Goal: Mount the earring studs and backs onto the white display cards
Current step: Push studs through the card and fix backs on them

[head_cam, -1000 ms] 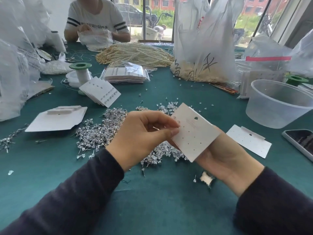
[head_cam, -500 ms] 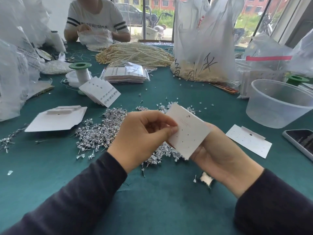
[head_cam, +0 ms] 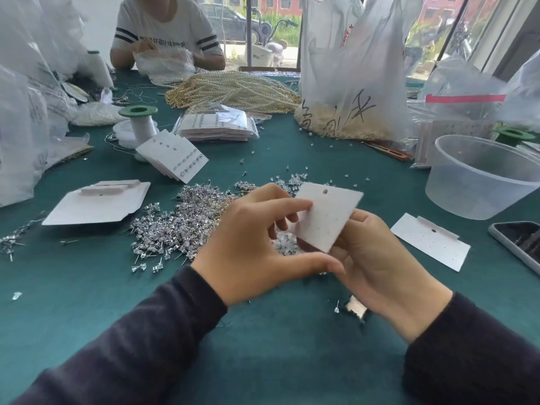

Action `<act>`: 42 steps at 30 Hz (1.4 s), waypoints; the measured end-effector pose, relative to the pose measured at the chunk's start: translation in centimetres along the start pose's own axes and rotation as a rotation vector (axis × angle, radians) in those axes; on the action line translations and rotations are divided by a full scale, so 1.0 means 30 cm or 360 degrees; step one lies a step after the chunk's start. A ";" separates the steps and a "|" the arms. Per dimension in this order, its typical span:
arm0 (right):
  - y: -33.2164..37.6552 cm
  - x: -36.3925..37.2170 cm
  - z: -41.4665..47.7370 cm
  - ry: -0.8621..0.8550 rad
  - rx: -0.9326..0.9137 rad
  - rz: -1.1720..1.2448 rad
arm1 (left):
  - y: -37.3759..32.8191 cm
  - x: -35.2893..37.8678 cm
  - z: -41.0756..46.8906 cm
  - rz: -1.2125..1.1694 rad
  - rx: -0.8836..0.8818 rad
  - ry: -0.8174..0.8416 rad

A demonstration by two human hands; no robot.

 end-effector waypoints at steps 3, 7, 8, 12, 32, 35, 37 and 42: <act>-0.001 -0.001 0.002 -0.0016 -0.0008 0.0006 | -0.010 0.007 0.000 0.0260 0.0148 -0.0066; 0.008 0.014 0.003 0.0156 -0.0016 -0.0093 | -0.002 -0.033 0.005 0.0263 0.0142 -0.0320; 0.022 0.017 0.003 0.0201 -0.0040 -0.0161 | 0.001 -0.040 0.009 0.0223 0.0138 -0.0328; 0.115 -0.029 0.028 0.0259 -0.0501 -0.1421 | 0.046 -0.065 0.024 -0.0086 -0.0041 -0.0349; 0.063 -0.064 0.068 0.0330 -0.0539 -0.2264 | 0.232 0.008 -0.002 -0.1527 -0.1379 -0.0127; 0.061 -0.065 0.071 0.0310 -0.0564 -0.2283 | 0.234 0.013 -0.004 -0.1478 -0.1390 -0.0126; 0.079 -0.065 0.070 0.0221 -0.0649 -0.2242 | 0.235 0.014 -0.004 -0.1438 -0.1387 -0.0136; 0.114 -0.062 0.059 0.0135 -0.0719 -0.2067 | 0.234 0.013 -0.002 -0.1415 -0.1378 -0.0138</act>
Point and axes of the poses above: each hand's wrist, its own z-axis towards the middle knuckle, its own x-axis out of the palm, y = z × x, the point moved 7 cm from there along z, towards the middle knuckle, and after that the axes turned 11 degrees about -x, right-handed, at the moved point
